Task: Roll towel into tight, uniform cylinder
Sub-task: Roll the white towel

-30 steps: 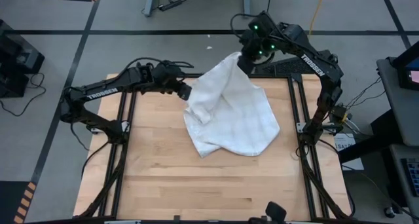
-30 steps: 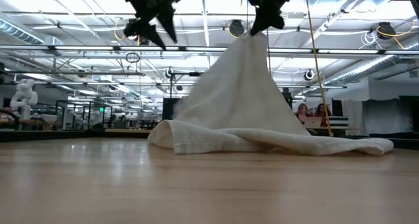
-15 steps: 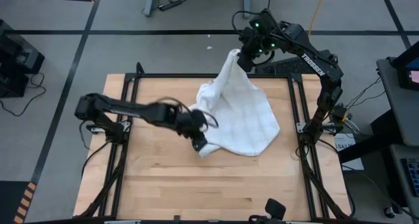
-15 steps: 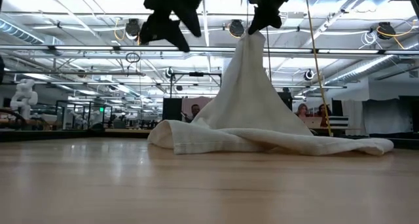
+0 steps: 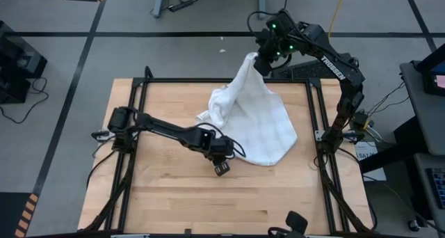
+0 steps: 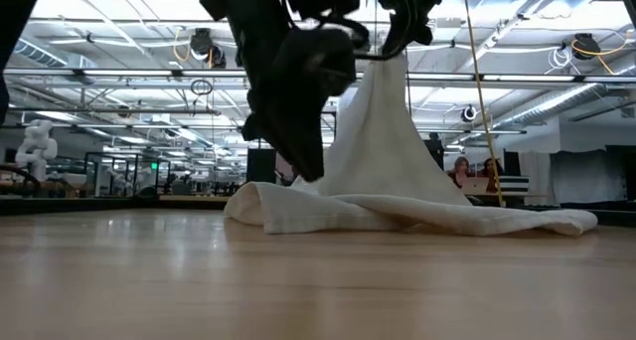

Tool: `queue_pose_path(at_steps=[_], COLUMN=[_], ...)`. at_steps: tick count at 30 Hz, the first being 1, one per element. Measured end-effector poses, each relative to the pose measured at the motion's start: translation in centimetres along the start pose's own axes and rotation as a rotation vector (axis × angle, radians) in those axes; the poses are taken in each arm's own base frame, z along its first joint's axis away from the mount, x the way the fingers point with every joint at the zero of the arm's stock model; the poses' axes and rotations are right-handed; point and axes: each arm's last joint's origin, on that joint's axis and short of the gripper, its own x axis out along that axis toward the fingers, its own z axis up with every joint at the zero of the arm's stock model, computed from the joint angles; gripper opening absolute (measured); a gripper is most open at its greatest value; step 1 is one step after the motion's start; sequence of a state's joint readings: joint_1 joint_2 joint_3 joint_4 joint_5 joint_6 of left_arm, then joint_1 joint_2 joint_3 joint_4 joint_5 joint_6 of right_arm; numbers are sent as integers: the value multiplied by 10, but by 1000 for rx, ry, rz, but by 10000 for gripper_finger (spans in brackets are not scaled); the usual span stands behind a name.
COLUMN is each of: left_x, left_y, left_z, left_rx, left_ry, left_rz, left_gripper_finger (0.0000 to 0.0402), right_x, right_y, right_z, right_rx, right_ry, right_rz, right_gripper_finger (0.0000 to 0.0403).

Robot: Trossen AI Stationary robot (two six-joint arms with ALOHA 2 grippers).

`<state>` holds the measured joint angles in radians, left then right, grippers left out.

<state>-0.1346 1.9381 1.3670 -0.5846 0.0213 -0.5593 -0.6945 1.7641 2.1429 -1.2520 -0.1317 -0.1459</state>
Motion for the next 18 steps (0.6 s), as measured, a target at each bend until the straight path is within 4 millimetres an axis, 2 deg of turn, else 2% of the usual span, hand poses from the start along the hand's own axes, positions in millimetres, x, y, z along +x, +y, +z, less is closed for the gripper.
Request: queue_pose_path(at_steps=[7, 10, 13, 18], left_x=[35, 41, 38, 14], left_y=[-5, -14, -21, -25], left_z=[-14, -22, -31, -47], left_rx=[40, 87, 132, 214], left_ry=[111, 162, 204, 323], left_rz=[-5, -41, -55, -39], left_gripper_finger=[25, 25, 25, 24], right_x=[0, 0, -3, -8], right_y=[0, 0, 1, 2], right_z=[-2, -2, -3, -4], right_rx=[42, 58, 62, 119], right_ry=[16, 16, 19, 14], right_rz=[3, 3, 4, 7], right_gripper_finger=[4, 4, 4, 4])
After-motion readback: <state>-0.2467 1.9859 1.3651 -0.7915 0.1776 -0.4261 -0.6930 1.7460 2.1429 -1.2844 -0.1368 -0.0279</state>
